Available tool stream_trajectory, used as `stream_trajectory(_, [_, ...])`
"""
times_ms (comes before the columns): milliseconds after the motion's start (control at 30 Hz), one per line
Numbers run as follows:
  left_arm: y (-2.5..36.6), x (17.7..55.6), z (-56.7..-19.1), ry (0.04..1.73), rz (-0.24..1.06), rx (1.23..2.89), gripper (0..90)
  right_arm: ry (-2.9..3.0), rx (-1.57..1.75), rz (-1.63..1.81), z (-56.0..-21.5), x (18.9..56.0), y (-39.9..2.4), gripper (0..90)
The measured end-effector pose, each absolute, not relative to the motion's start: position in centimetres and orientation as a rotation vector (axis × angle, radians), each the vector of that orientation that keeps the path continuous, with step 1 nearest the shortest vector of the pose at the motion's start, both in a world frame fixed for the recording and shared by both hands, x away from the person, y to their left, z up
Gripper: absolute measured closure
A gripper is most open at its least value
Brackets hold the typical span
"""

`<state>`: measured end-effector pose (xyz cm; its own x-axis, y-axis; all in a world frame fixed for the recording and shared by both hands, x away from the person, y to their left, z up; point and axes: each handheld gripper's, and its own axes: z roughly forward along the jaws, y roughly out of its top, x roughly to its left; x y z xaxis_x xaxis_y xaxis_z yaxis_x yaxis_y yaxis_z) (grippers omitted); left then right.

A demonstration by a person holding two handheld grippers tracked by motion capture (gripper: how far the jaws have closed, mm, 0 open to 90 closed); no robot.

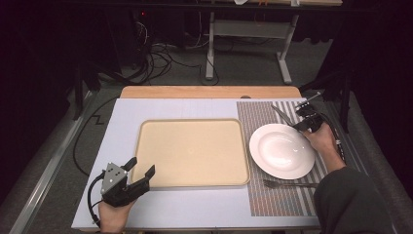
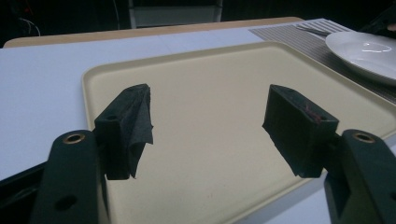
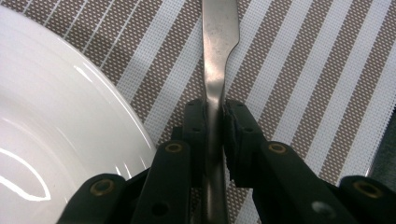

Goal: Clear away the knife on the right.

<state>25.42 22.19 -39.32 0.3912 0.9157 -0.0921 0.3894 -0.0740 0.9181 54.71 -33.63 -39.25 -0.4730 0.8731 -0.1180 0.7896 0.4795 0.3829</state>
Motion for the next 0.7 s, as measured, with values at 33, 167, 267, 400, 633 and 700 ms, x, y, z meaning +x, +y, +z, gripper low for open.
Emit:
stream_trajectory(33, [22.2, 25.4, -39.3, 1.168, 0.665, 1.659, 32.9, 2.435, 1.409, 0.403, -39.2, 54.7, -33.8, 80.8])
stream_trajectory(167, [22.2, 25.4, -39.3, 1.169, 0.664, 1.658, 32.9, 2.432, 1.407, 0.431, -38.5, 54.3, -34.1, 80.8])
stream_trajectory(267, [22.2, 25.4, -39.3, 1.168, 0.663, 1.656, 32.9, 2.418, 1.408, 0.442, -37.9, 53.9, -34.2, 80.8])
stream_trajectory(400, [22.3, 25.3, -39.3, 1.167, 0.667, 1.655, 32.9, 2.411, 1.402, 0.462, -37.1, 53.4, -34.4, 80.8])
stream_trajectory(633, [22.2, 25.4, -39.3, 1.164, 0.664, 1.655, 32.9, 2.387, 1.398, 0.491, -35.8, 52.6, -35.0, 80.9])
stream_trajectory(700, [22.3, 25.5, -39.3, 1.166, 0.662, 1.653, 32.9, 2.379, 1.402, 0.489, -35.6, 52.5, -35.3, 80.9])
